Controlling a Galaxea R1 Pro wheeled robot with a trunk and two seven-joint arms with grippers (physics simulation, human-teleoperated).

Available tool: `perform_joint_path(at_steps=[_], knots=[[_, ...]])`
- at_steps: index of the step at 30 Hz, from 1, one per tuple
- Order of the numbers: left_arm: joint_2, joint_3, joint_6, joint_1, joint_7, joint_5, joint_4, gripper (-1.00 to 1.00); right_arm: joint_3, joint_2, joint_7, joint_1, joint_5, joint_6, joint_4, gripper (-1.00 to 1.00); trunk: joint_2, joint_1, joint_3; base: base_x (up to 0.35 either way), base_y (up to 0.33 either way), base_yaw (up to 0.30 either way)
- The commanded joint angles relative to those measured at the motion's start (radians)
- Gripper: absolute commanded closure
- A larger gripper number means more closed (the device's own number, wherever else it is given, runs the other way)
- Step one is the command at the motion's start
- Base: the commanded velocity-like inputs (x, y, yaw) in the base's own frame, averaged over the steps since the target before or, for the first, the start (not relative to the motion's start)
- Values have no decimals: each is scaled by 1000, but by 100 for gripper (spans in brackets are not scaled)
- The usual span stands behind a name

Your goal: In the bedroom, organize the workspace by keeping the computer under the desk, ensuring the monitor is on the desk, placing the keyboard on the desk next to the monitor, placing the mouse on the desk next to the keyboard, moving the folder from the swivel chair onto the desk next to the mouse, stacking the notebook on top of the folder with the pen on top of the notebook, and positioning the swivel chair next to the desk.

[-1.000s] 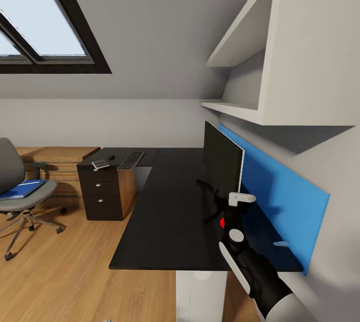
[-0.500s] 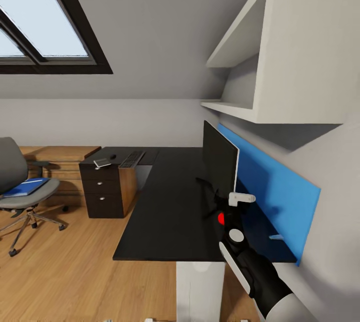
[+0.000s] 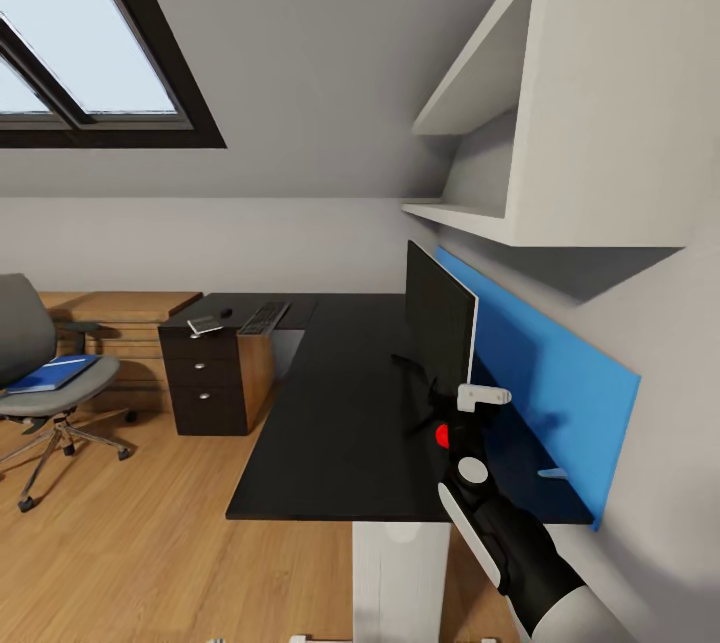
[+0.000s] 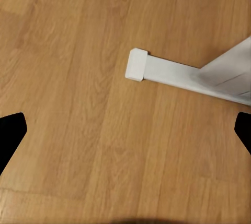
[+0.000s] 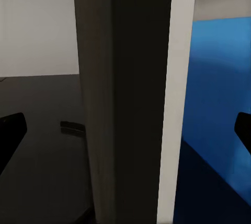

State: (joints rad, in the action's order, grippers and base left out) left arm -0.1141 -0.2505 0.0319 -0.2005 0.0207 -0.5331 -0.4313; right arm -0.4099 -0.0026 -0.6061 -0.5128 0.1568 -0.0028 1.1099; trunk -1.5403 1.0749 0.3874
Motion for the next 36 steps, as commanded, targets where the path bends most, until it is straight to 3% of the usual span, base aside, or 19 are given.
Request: perform_joint_path(at_steps=[1, 8, 36], knots=[[-1, -4, 3, 0, 1, -8, -1, -100, -3, 0, -6, -1, 7, 0, 0, -100, -1, 0, 1, -20, 0, 0], [-1, -4, 3, 0, 1, -8, -1, -100, -3, 0, -6, -1, 6, 0, -1, -100, -1, 0, 1, -202, 0, 0], [-1, -3, 3, 0, 1, -9, -1, -100, -4, 0, -6, 7, 7, -1, -1, -100, -1, 0, 1, -336, 0, 0]])
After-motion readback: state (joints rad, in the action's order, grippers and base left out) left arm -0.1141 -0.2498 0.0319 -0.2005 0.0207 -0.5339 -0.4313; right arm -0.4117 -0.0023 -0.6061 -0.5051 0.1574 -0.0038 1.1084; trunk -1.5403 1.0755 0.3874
